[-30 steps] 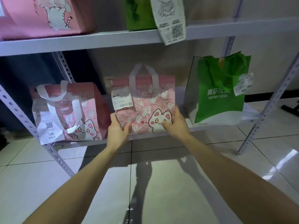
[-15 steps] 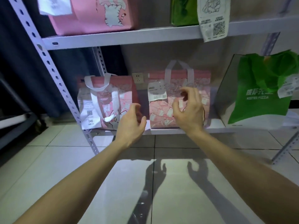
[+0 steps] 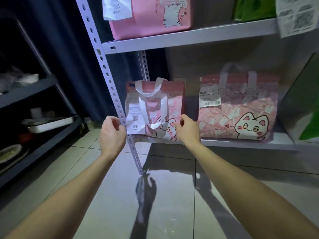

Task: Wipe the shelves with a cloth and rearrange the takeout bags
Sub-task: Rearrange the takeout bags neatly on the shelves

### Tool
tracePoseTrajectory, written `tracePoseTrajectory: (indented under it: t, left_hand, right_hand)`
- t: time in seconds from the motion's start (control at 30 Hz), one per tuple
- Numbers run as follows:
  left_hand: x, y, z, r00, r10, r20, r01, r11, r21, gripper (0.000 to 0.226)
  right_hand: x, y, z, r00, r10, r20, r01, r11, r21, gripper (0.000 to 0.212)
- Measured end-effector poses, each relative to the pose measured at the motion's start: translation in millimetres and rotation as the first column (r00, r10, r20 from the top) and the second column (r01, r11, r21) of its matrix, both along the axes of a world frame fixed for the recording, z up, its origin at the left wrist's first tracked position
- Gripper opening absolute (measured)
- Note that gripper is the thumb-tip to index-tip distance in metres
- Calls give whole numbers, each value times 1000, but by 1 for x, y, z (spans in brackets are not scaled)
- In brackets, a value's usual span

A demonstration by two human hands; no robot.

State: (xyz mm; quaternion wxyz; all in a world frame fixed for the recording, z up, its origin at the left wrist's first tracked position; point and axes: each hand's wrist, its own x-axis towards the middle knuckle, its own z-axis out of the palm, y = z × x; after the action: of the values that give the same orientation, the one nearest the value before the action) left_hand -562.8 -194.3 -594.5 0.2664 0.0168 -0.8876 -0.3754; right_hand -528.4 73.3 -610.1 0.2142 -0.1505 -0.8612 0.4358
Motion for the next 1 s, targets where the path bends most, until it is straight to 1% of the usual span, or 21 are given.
tracePoseTrajectory:
  t: [0.1, 0.13, 0.2, 0.27, 0.3, 0.33, 0.4, 0.47, 0.5, 0.57, 0.63, 0.7, 0.77, 0.83, 0.9, 1.0]
  left_hand:
    - [3, -5, -6, 994, -107, 26, 106, 994, 13, 17]
    - [4, -5, -6, 990, -136, 37, 135, 990, 27, 22]
    - [5, -2, -1, 979, -173, 105, 167, 984, 65, 44]
    - [7, 4, 7, 950, -202, 237, 173, 976, 135, 71]
    - [9, 7, 10, 926, -229, 300, 181, 967, 180, 79]
    - [11, 11, 13, 899, -273, 342, 202, 952, 228, 81]
    - [13, 13, 17, 867, -360, 344, 257, 915, 310, 72]
    - [15, 12, 25, 872, -375, 316, 268, 904, 334, 60]
    - [16, 10, 30, 886, -353, 301, 258, 914, 312, 52]
    - [19, 6, 41, 928, -301, 218, 247, 938, 242, 32]
    - [23, 3, 58, 975, -221, 30, 209, 953, 221, 16]
    - [27, 2, 88, 975, -141, -170, 181, 952, 249, 12]
    - [35, 5, 123, 948, -136, -286, 217, 937, 275, 17]
    - [46, 15, 156, 912, -158, -377, 273, 922, 273, 18]
    - [58, 31, 185, 862, -185, -472, 345, 896, 280, 17]
    - [80, 72, 227, 785, -238, -572, 472, 828, 302, 21]
  right_hand:
    - [8, 0, 3, 999, -14, -42, 15, 1000, 12, 14]
    - [11, 0, 5, 998, -22, -58, 23, 1000, 21, 12]
    - [19, -2, 9, 995, -22, -93, 26, 999, 41, 13]
    - [31, -4, 13, 993, 1, -116, 7, 998, 62, 15]
    - [36, -4, 14, 992, 11, -122, -3, 998, 68, 14]
    - [42, -3, 17, 992, 20, -124, -12, 998, 67, 14]
    - [53, 0, 23, 991, 43, -124, -36, 998, 53, 14]
    - [64, 5, 30, 989, 56, -136, -49, 997, 54, 17]
    - [69, 7, 35, 988, 57, -146, -49, 997, 55, 18]
    - [77, 11, 43, 983, 52, -176, -45, 998, 44, 19]
    - [85, 15, 56, 974, 41, -223, -34, 999, 38, 19]
    - [93, 16, 73, 956, 62, -286, -56, 998, 28, 19]
    - [101, 14, 95, 924, 97, -371, -105, 994, -1, 20]
    - [111, 14, 124, 882, 105, -459, -121, 993, -5, 20]
    - [122, 23, 159, 836, 83, -543, -109, 994, -17, 18]
    - [144, 52, 211, 776, 7, -631, -49, 998, -50, 18]
